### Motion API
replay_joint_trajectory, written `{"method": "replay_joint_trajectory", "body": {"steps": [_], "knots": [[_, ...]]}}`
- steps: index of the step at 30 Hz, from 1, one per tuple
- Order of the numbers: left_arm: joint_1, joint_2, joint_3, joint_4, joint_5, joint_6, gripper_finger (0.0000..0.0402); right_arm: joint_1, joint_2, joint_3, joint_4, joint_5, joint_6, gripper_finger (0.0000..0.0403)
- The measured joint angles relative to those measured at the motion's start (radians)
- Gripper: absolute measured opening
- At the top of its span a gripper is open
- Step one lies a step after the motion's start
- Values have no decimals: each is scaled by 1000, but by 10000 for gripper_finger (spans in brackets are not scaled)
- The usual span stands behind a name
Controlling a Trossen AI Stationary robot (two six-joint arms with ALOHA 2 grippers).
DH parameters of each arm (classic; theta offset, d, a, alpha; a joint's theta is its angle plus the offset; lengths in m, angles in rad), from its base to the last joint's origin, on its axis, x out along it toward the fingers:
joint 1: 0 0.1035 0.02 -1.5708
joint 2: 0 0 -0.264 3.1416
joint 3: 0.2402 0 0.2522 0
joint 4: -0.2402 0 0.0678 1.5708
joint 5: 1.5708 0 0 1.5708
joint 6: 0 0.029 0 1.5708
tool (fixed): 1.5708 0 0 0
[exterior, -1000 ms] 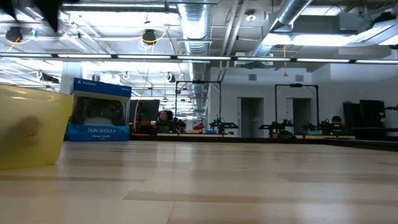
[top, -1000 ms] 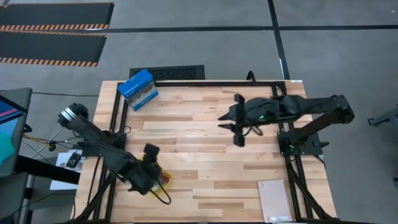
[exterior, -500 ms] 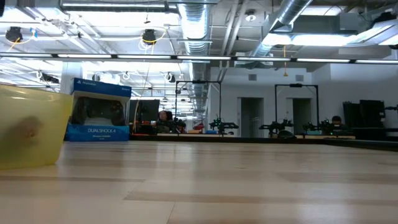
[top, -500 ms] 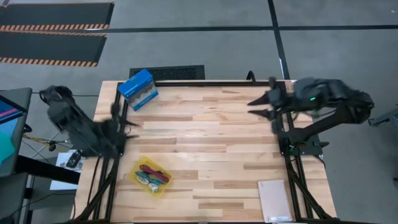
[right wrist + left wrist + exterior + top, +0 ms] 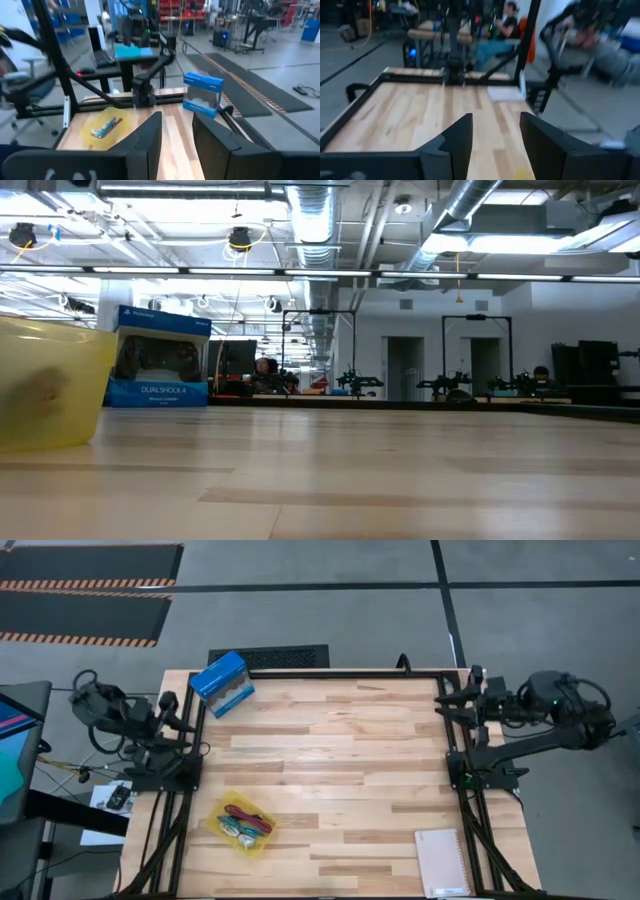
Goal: Pick and place USB-C Cables
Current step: Return to Home Position
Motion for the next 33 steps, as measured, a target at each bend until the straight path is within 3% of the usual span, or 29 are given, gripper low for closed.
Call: {"method": "replay_joint_trajectory", "body": {"steps": [6,10,20,29,33], "knots": [[0,-242,-215,159,2,-57,153,0,-193,-242,110,0,76,134],[6,-230,-231,169,21,-87,153,0,-319,-351,171,0,121,134],[2,-239,-447,555,55,-35,153,0,-584,-655,323,-2,162,134],[2,-240,-719,918,68,-71,153,1,-592,-855,483,-4,207,134],[2,-238,-808,975,65,-50,153,0,-597,-950,633,-7,207,135]]}}
